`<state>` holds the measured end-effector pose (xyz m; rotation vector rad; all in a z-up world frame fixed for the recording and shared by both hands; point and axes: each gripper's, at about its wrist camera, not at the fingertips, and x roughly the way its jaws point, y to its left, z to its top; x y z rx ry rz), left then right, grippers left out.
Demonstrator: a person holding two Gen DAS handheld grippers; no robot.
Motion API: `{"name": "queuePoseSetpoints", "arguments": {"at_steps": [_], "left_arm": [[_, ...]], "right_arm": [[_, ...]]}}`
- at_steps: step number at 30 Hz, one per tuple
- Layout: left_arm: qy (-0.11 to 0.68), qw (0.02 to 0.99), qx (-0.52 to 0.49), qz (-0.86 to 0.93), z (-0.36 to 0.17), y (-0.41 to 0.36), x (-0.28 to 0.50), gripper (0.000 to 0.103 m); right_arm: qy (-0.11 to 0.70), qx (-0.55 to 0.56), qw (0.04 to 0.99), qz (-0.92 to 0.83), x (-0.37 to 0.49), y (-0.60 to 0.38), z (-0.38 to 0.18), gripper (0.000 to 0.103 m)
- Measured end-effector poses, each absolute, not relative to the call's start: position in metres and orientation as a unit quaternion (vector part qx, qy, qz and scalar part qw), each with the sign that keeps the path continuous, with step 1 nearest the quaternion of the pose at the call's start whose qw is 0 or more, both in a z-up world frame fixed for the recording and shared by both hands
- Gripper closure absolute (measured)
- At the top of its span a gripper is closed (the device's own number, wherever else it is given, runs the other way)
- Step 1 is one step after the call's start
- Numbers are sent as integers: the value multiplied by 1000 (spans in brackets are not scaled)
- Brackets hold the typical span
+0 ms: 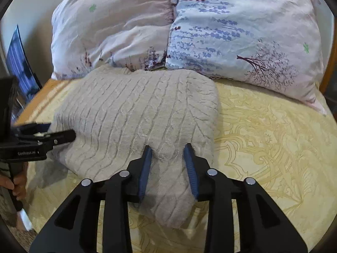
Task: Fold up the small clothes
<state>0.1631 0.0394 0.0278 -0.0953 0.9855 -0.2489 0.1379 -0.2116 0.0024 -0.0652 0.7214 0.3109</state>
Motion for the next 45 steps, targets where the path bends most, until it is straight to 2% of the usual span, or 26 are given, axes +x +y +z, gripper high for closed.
{"name": "queuePoseSetpoints", "arguments": {"at_steps": [2,3,4,5,9,11,13,15,27,45], "left_arm": [[459,878,-46,-126,33,42,153,23],[452,882,-41,-127,35,43,148,22],[443,887,-34,-124,37,43,141,17],[437,891,-28,-122,39,44,136,14],[429,895,-14,-119,39,49,117,10],[428,897,-7,-114,38,51,108,5],[424,899,-4,-109,37,52,99,3],[428,897,-7,-111,35,51,96,2],[461,882,21,-97,10,23,98,2],[445,892,40,-74,0,17,93,2]], "right_arm": [[338,-15,929,148,129,-219,7,61],[332,-10,932,146,123,-221,9,51],[324,-7,936,139,116,-223,11,33],[312,-6,941,128,107,-226,13,26],[302,12,946,118,87,-236,12,25],[307,21,947,95,82,-240,10,20],[305,26,950,57,75,-242,8,4],[296,35,953,58,67,-239,6,3],[368,8,928,56,71,-201,-19,1],[395,-29,918,36,76,-188,-31,1]]}}
